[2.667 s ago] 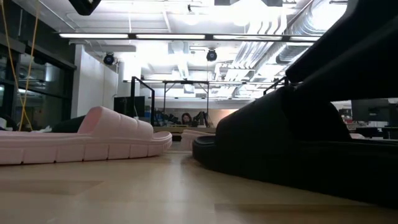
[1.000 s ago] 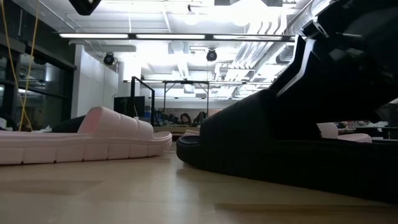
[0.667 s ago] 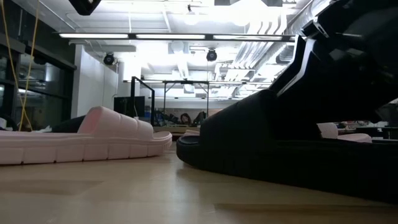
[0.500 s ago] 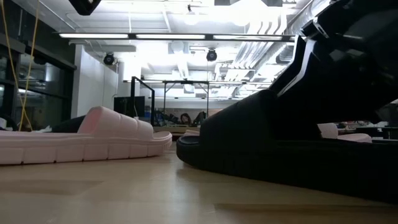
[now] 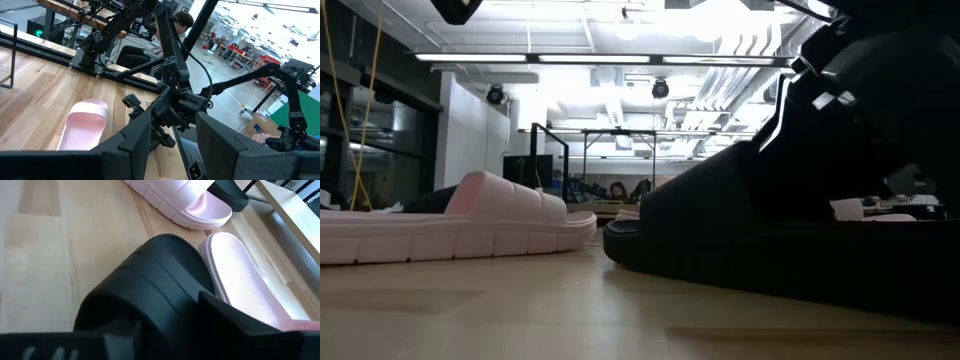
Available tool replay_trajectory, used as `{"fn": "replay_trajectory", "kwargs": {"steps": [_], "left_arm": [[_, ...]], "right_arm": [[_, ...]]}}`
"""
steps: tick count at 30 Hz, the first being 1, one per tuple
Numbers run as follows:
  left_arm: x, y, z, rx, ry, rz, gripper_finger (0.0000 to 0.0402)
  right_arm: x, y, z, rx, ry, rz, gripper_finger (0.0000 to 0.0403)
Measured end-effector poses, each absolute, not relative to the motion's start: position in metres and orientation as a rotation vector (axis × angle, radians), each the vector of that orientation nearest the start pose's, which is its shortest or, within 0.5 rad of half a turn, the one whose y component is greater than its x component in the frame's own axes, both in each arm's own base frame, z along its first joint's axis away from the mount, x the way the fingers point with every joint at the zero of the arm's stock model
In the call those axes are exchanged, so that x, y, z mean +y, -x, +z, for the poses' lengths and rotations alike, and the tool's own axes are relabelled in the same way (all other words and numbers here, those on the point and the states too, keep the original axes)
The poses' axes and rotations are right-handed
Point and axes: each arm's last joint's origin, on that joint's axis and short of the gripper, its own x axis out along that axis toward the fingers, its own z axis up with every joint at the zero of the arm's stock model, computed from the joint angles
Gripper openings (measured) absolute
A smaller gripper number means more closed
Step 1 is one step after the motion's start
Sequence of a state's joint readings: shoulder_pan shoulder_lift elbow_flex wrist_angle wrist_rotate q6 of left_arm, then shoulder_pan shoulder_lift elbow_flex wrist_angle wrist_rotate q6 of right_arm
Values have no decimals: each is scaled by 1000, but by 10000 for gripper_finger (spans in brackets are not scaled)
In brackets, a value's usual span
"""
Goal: Pick and place slides into the shelf
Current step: Put the bottom black slide on the shelf
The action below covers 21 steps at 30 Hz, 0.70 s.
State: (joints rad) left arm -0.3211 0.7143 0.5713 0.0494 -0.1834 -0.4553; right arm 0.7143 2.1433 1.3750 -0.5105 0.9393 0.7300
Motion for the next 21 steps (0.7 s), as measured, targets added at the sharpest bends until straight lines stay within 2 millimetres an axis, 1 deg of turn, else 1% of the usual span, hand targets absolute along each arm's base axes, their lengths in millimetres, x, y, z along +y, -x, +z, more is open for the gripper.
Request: {"fn": "replay_trajectory", "kwargs": {"steps": [2,6,8,13,17,21], "left_arm": [[-48,-160,292,120,431,-114,143],[-48,-160,292,120,431,-114,143],[-48,-160,292,120,431,-114,143],[-48,-160,292,120,431,-114,143],[-48,-160,292,120,431,-114,143],[-48,-160,292,120,431,-114,143]], "right_arm": [[248,-322,117,714,262,-474,101],[248,-321,117,722,260,-470,31],[248,-321,117,730,254,-462,10],[248,-321,116,730,240,-464,18],[248,-322,117,733,243,-460,4],[251,-325,124,746,250,-456,5]]}}
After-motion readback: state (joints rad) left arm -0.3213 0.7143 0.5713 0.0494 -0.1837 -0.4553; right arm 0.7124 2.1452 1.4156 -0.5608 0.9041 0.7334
